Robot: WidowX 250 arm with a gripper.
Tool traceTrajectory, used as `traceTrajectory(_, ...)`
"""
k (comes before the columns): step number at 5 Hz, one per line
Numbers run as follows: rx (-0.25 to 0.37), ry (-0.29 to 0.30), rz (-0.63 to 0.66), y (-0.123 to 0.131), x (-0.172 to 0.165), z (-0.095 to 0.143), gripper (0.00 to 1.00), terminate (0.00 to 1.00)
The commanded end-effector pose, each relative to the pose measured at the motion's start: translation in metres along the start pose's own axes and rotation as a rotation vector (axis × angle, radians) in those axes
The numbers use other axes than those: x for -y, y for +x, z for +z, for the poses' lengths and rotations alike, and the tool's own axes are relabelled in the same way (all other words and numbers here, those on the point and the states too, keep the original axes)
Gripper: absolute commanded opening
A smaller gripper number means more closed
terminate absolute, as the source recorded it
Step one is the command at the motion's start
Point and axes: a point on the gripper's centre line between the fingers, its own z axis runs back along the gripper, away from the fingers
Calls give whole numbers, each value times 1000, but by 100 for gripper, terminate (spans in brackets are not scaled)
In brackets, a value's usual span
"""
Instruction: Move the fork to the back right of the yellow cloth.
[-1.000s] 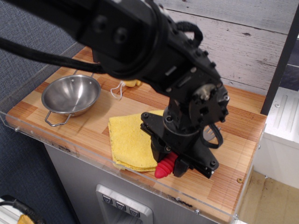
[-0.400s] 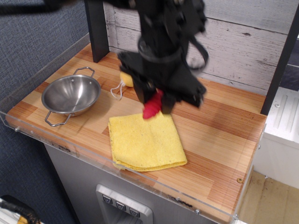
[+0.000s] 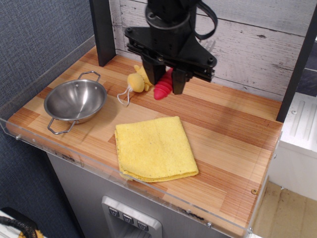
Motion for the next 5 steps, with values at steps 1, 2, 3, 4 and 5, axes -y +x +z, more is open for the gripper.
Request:
traceTrajectory(1,-10,-22,-25,15,21,-19,0,0)
traceTrajectory(2,-34,-11,-77,12,38,-36,0,0)
traceTrajectory(3,-60,-17,-95,10,48,-50,0,0)
traceTrajectory(4,-78,-19,-109,9,55,-63,0,0)
traceTrajectory(5,-86,-4,-114,9,55,-75,0,0)
